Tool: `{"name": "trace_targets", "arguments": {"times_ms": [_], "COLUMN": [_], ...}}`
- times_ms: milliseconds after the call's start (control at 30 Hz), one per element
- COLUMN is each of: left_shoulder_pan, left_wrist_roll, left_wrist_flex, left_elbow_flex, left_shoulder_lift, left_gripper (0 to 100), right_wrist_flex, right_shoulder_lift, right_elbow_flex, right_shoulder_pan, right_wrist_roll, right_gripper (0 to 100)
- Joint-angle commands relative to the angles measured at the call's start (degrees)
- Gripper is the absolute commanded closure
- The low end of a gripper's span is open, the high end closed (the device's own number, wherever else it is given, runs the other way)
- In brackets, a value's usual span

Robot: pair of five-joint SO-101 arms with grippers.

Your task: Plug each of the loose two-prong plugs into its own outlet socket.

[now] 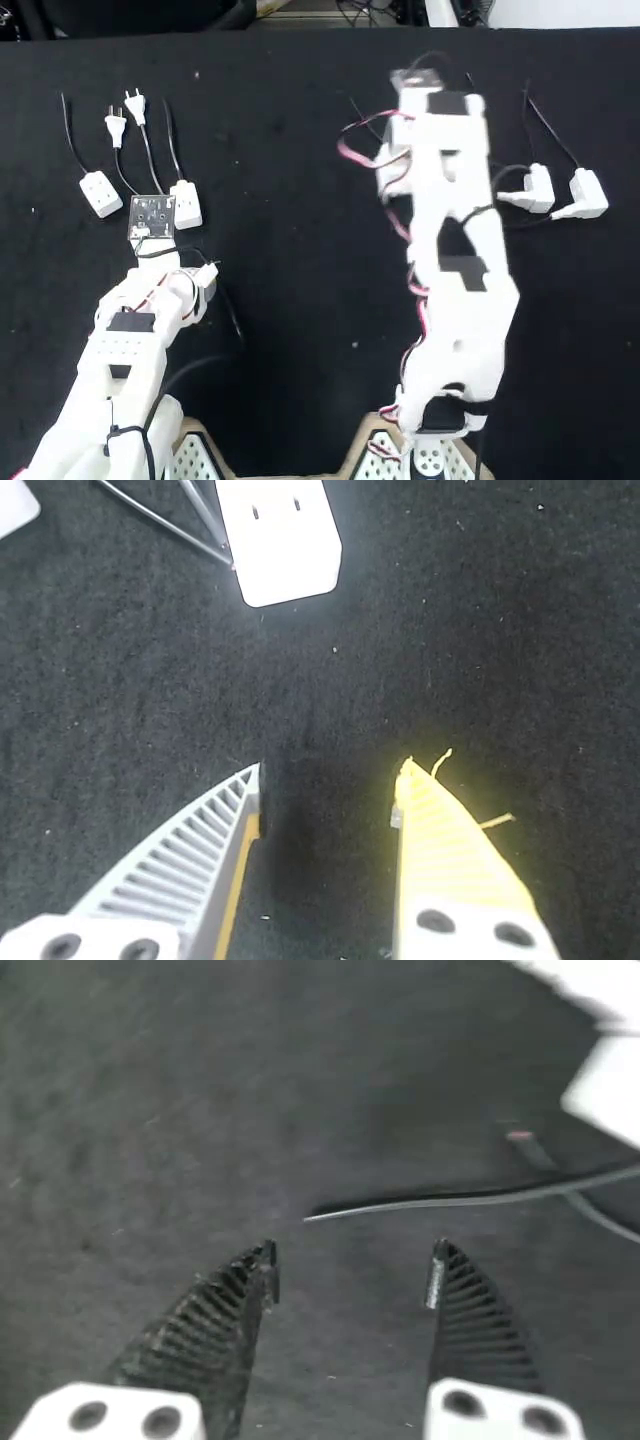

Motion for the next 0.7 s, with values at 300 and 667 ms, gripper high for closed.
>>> {"name": "trace_targets", "arguments": {"times_ms": [300, 667], "left_shoulder_pan": [-0.7, -0.7], "left_wrist_roll": [0.8, 0.8], "left_wrist_flex": [-0.4, -0.4], "left_elbow_flex": [-0.3, -0.3], "left_shoulder_lift": [-0.7, -0.9], "left_gripper": [78, 78], "right_wrist_flex": [-35.9, -54.2], "right_shoulder_lift": [-28.5, -38.9], "right_elbow_flex": [43.1, 64.8], "right_shoulder_pan": [-17.2, -18.5], "right_wrist_roll": [-0.6, -0.6], "right_gripper": [77.3, 77.6]}}
